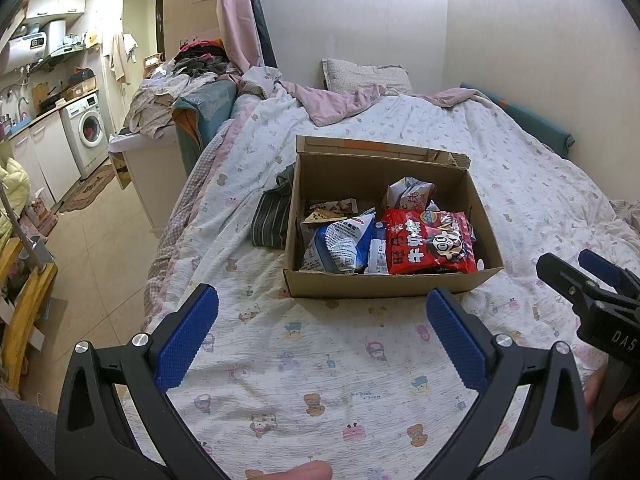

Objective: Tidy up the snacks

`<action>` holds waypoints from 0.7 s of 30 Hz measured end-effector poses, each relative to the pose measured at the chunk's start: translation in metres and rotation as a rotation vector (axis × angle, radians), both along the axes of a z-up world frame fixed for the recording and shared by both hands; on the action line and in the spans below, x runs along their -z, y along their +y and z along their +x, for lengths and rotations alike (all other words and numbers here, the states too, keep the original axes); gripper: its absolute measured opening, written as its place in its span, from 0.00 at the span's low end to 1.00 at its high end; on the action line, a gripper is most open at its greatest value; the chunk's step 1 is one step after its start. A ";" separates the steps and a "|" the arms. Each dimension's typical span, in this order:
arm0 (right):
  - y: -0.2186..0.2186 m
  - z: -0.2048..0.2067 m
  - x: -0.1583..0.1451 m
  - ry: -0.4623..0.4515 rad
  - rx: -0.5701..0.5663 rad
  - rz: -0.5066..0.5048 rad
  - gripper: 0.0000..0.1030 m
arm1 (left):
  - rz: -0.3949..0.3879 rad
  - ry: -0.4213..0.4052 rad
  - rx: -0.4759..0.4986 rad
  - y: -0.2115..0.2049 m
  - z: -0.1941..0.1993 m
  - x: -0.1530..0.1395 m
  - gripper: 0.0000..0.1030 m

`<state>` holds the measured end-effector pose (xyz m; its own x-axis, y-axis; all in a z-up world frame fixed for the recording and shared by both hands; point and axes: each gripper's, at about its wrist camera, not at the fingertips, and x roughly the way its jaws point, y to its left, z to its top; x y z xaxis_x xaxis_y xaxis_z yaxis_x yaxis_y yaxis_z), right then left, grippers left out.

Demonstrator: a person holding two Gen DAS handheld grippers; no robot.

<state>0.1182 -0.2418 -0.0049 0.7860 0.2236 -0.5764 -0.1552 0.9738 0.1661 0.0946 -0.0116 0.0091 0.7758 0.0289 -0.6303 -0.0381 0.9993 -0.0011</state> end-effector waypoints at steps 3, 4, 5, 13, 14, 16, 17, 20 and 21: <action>0.000 -0.001 0.001 0.000 0.004 0.002 1.00 | 0.000 0.000 0.000 0.000 0.000 0.000 1.00; 0.000 -0.001 0.001 -0.001 0.004 0.002 1.00 | 0.000 0.000 0.001 0.000 0.000 0.000 1.00; 0.000 -0.001 0.001 -0.001 0.004 0.002 1.00 | 0.001 0.001 0.001 0.000 0.000 0.000 1.00; -0.001 -0.001 0.000 -0.008 0.009 0.005 1.00 | 0.001 0.001 0.001 0.000 0.000 0.001 1.00; -0.002 -0.001 0.000 -0.012 0.012 0.007 1.00 | 0.001 0.001 0.000 0.000 0.000 0.000 1.00; -0.003 -0.003 -0.002 -0.019 0.018 0.011 1.00 | -0.001 0.001 0.000 0.000 0.000 0.000 1.00; -0.004 -0.003 -0.002 -0.020 0.021 0.013 1.00 | -0.001 0.000 0.000 0.000 0.000 0.000 1.00; -0.005 -0.004 -0.002 -0.018 0.023 0.014 1.00 | -0.005 -0.001 0.003 0.000 0.000 0.001 1.00; -0.004 -0.004 -0.002 -0.017 0.024 0.015 1.00 | -0.009 -0.002 0.006 0.000 0.000 0.002 1.00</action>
